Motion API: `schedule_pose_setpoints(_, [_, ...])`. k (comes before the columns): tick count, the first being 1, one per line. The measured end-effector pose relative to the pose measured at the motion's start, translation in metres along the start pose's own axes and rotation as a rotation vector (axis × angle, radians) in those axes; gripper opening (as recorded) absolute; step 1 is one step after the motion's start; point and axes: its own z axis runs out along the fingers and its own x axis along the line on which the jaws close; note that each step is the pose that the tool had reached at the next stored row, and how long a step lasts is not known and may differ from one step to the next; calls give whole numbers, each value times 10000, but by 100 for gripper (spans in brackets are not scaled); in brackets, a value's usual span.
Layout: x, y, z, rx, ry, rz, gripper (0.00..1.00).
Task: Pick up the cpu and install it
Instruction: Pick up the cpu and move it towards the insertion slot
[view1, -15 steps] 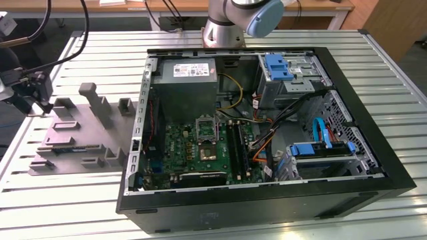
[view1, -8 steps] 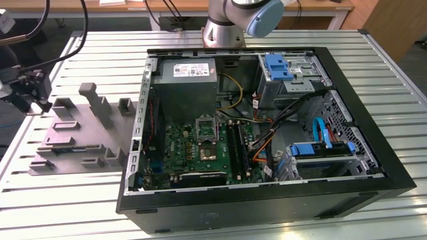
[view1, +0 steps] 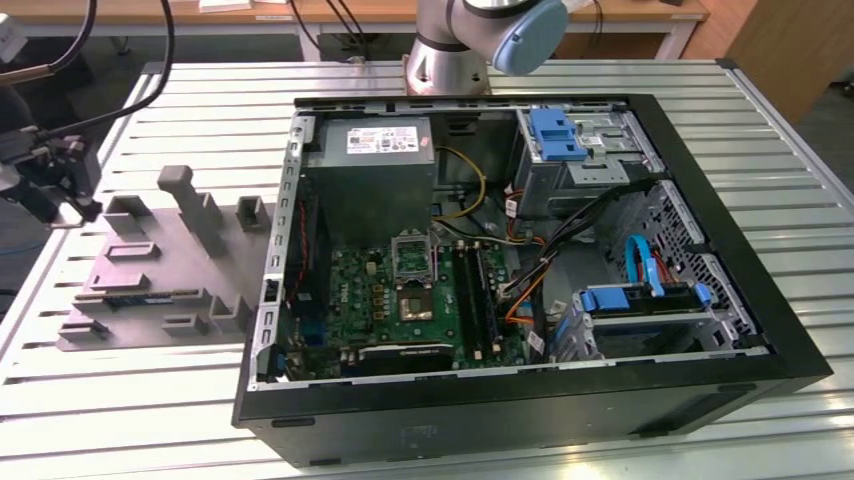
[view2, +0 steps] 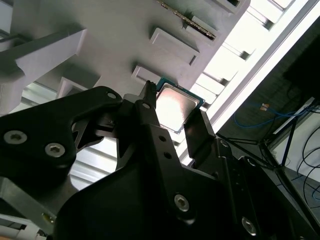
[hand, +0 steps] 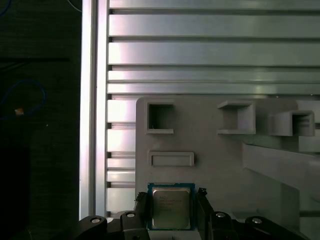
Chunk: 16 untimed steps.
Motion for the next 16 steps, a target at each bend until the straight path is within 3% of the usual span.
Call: schedule_pose_setpoints(16, [0,3,-61,0,0,0,47])
